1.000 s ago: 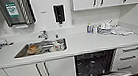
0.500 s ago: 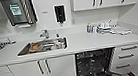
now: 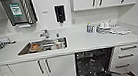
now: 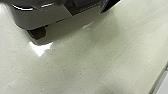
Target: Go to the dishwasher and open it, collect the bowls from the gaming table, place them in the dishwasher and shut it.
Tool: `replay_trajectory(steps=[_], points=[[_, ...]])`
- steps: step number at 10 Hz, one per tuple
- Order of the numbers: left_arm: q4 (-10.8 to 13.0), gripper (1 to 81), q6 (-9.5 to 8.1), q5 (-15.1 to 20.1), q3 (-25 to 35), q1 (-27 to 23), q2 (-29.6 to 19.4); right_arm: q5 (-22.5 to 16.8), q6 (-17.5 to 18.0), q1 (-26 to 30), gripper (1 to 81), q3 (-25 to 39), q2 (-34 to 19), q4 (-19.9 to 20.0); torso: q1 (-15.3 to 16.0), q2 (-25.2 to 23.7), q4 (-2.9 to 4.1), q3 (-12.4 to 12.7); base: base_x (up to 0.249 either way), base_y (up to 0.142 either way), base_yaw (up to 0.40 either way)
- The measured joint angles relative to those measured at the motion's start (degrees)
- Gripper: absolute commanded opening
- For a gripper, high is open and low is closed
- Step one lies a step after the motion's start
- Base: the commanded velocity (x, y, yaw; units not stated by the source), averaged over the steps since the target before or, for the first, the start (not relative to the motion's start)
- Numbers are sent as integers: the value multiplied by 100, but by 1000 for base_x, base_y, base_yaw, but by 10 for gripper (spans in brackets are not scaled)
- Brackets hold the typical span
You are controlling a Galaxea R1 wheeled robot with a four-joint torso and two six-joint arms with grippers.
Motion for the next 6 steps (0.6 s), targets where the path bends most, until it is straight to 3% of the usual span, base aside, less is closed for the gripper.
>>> replay_trajectory(steps=[1, 3, 4, 6], points=[[-6, 811, -34, 88, -65, 37, 33, 226, -290, -179, 811, 85, -55, 0, 0, 0, 0, 0, 0, 0, 0], [-6, 811, -505, 518, -224, 202, 56, 777, -852, -435, 811, 279, -168, 2, 0, 0, 0, 2, 0, 0, 0], [-6, 811, -631, 670, -371, 304, 85, 928, -1012, -502, 811, 295, -197, 4, 0, 0, 0, 2, 0, 0, 0], [-6, 811, -753, 874, -769, 507, 402, 1203, -1304, -752, 811, 295, -236, 4, 0, 0, 0, 2, 0, 0, 0]])
